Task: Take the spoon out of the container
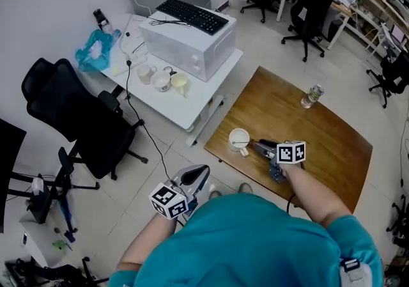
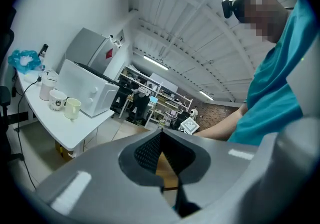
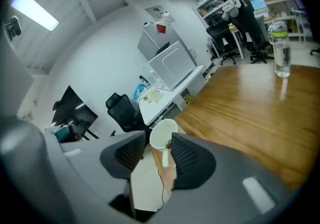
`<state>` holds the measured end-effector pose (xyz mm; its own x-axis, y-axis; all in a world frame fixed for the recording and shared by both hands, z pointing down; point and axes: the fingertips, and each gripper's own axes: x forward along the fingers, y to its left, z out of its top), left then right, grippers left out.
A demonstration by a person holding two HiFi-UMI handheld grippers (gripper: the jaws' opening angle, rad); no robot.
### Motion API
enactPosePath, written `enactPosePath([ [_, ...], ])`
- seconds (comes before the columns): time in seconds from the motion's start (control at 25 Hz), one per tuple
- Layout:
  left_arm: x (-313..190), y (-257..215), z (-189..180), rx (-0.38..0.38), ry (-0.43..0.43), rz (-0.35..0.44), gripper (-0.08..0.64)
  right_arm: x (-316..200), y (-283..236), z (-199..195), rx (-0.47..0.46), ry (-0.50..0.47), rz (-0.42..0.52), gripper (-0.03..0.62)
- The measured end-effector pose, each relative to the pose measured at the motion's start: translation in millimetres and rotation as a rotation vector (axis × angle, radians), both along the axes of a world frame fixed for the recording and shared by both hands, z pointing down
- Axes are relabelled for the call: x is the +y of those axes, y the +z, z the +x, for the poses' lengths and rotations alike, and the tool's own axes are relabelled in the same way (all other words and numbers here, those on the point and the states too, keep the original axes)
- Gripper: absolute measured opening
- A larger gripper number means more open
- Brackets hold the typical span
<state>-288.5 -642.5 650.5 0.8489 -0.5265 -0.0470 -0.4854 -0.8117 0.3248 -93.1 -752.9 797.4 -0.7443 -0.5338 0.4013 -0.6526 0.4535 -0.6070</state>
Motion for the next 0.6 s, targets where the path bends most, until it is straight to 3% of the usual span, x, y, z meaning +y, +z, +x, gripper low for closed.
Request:
enactPosePath([
  [0.36, -58.4, 43.9, 22.1, -0.049, -0.004, -0.05, 0.002, -54.8, 79.0, -9.4, 0.066, -0.038, -0.131, 0.161],
  [0.6, -85.8, 14.9, 17.4, -0.052, 0.003, -0.087, 0.002, -88.4, 49.1, -7.4, 0.033, -0.011, -0.152, 0.161],
])
